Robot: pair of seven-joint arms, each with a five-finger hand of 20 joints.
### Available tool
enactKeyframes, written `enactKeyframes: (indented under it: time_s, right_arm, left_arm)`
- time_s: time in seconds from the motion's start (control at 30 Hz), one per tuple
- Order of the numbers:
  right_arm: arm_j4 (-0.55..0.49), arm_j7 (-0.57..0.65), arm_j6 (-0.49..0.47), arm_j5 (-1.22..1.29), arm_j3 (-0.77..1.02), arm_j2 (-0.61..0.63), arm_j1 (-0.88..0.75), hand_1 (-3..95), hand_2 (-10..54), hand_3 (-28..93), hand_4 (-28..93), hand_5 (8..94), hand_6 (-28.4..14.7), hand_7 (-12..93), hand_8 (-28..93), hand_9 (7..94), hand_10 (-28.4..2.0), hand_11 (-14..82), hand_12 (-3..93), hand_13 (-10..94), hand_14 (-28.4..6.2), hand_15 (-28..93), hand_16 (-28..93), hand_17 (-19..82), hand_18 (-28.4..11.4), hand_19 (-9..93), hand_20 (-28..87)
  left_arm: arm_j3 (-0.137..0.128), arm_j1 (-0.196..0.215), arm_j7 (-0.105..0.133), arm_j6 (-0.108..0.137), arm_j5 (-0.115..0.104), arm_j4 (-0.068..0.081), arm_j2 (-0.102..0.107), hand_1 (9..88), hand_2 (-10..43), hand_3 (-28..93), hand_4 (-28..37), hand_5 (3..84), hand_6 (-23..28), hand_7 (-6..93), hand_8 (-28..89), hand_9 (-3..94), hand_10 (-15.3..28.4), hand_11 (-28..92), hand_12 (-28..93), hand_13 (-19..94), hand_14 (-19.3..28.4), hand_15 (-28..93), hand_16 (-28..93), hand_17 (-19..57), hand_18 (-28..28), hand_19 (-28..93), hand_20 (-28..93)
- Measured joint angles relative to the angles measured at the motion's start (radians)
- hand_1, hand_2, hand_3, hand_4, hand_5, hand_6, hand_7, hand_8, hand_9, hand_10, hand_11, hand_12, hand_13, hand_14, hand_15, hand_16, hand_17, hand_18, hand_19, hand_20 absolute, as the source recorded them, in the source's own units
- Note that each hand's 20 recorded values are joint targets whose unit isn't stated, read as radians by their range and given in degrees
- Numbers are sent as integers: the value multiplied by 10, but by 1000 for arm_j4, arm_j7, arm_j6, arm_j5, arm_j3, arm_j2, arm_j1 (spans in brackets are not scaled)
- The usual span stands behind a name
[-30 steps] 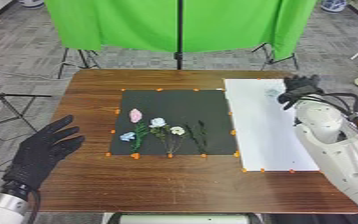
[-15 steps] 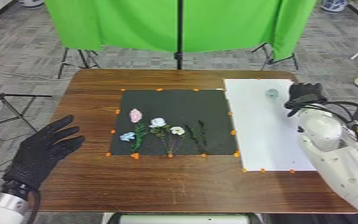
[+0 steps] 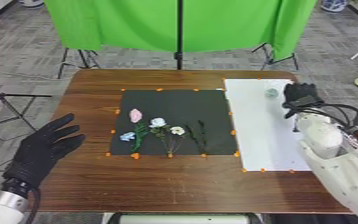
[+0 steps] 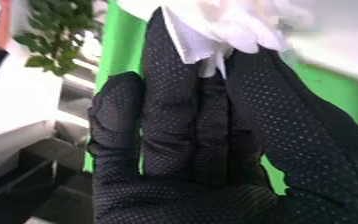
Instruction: Arrange flowers
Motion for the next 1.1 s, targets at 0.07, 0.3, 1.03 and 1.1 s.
enactKeyframes:
  time_s: [0.07,0.3,1.03,1.1]
  right_arm:
    - [-35,-9,55,10,5,2,-18,553,-95,830,-283,719,2,504,-157,888,-25,126,402,857,29,304,463,371,-149,801,426]
    - [-168,-74,168,48,3,-4,-42,553,-95,833,-283,719,1,504,-154,888,-26,128,406,857,29,307,464,372,-149,801,431]
    - [-50,-334,158,-2,-294,-333,165,551,-95,831,-283,704,4,523,-160,877,-26,133,409,842,30,311,464,362,-145,791,434]
    - [-44,-340,154,-17,-302,-335,164,551,-95,830,-283,703,4,523,-162,876,-26,133,408,841,30,310,464,362,-144,790,434]
  left_arm:
    - [0,0,0,0,0,0,0,262,0,712,-262,341,20,248,-116,297,129,306,136,267,158,469,-24,-73,234,540,99]
    - [0,1,0,0,0,0,-1,262,0,712,-263,341,19,249,-117,297,129,308,136,267,158,470,-24,-73,234,540,98]
    - [11,-3,-6,0,0,0,-6,262,1,710,-261,341,21,247,-116,297,128,308,136,268,159,471,-24,-74,234,540,98]
    - [12,-5,-7,0,0,0,-6,262,1,710,-261,342,20,246,-116,297,129,308,135,267,159,471,-24,-74,234,539,98]
